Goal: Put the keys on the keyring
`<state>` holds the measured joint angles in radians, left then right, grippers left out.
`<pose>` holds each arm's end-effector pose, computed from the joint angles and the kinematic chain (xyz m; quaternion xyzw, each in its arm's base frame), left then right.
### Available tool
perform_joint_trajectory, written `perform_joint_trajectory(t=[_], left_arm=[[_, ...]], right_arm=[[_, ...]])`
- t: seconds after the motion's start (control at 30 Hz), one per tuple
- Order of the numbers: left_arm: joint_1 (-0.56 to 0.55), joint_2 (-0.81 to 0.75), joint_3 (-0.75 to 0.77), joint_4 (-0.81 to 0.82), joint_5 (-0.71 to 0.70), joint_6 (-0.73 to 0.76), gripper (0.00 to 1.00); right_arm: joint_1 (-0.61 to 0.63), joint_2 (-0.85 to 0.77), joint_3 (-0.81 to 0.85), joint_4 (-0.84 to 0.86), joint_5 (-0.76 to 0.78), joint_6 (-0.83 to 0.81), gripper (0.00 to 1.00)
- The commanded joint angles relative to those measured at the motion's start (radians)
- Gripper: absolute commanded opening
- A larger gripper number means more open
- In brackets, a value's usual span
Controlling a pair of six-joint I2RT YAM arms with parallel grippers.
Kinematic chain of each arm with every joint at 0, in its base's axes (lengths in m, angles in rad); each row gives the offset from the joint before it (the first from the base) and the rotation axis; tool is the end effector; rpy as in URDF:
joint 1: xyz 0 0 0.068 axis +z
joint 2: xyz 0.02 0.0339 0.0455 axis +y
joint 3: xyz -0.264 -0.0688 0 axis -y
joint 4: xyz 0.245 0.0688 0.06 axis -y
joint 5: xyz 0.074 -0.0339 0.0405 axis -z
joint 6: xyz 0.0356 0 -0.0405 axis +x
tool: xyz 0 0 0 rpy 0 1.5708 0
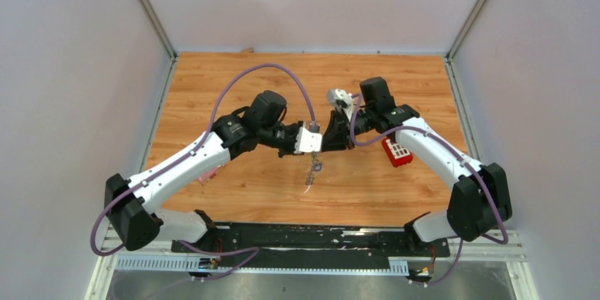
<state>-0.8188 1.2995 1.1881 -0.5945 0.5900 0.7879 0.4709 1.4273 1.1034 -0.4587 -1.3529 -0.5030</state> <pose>0.1756 -0.2167 0.3330 0.7098 0.5155 -0.2701 0.3969 0.2440 0.1632 0.2961 -0.5494 0.5238 0.5732 0.3087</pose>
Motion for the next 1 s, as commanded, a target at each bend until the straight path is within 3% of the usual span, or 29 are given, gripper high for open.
perform_joint_trajectory(t=[0.0,0.3,0.5,0.97], left_arm=[[-0.006,0.003,0.034,0.059,0.014,-0.088,0.0],[-0.006,0.002,0.071,0.065,-0.078,-0.3,0.0],[-0.006,0.028,0.147,-0.008,-0.104,-0.371,0.0],[-0.017,0.049,0.244,-0.119,-0.171,-0.418,0.0]], right_arm=[[0.008,-0.036,-0.008,0.083,0.016,-0.022,0.0],[0.02,-0.102,-0.046,0.101,0.104,-0.074,0.04],[0.022,-0.124,-0.057,0.106,0.147,-0.088,0.12],[0.051,-0.133,-0.065,0.125,0.237,-0.088,0.05]])
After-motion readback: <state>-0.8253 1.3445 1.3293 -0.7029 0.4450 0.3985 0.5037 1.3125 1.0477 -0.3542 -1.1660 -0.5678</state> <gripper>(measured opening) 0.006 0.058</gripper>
